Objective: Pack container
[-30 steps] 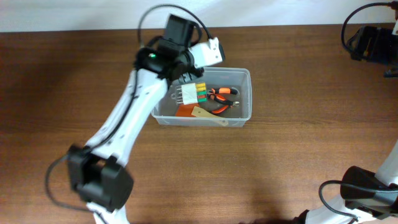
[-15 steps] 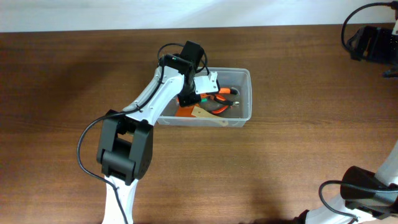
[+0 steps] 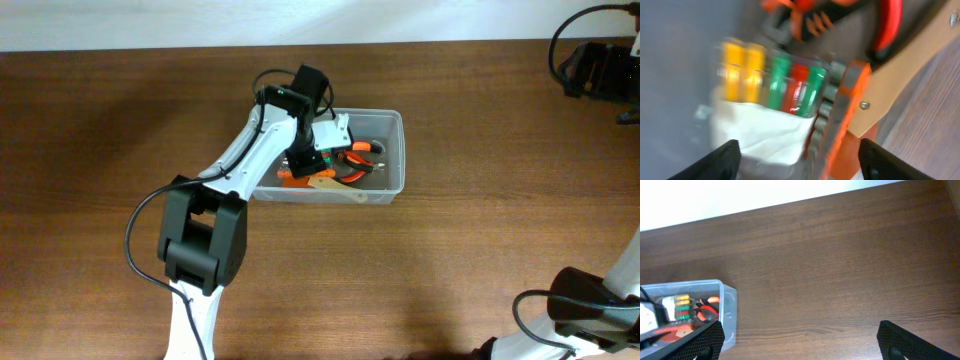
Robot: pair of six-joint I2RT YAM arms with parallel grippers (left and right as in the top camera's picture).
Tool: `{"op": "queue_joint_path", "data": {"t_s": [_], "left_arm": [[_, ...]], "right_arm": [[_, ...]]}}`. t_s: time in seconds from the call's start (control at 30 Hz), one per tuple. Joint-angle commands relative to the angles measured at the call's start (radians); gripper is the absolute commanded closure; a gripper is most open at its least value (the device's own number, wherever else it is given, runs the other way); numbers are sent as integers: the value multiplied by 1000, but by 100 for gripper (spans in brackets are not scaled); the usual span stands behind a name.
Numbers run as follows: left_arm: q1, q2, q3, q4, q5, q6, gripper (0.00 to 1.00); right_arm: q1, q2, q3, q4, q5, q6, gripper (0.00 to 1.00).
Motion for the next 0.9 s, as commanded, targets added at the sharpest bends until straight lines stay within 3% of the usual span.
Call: {"op": "queue_joint_path", "data": {"t_s": [0.0, 0.03, 0.07, 0.2, 0.3, 0.47, 0.67, 0.87], "left_arm": [[15, -27, 133, -40, -19, -97, 13], [18, -37, 163, -59, -26, -120, 3], [24, -48, 195, -79, -38, -149, 0], [78, -114, 320, -173, -51, -234, 1], [146, -151, 348, -174, -38, -308, 1], [294, -170, 357, -174, 108, -378, 1], [403, -177, 357, -227, 87, -411, 1], [451, -236, 357, -295, 72, -418, 1]], "right_arm": [[35, 0, -4, -5, 32, -37, 2], [50, 0, -4, -4, 55, -37, 2], [71, -1, -3, -3, 84, -39, 2], [202, 4, -3, 5, 96, -154, 1], [279, 14, -3, 58, 49, -154, 1], [370, 66, -4, 206, 64, -153, 1], [386, 170, -4, 174, 124, -84, 1], [373, 113, -5, 144, 159, -62, 2]]}}
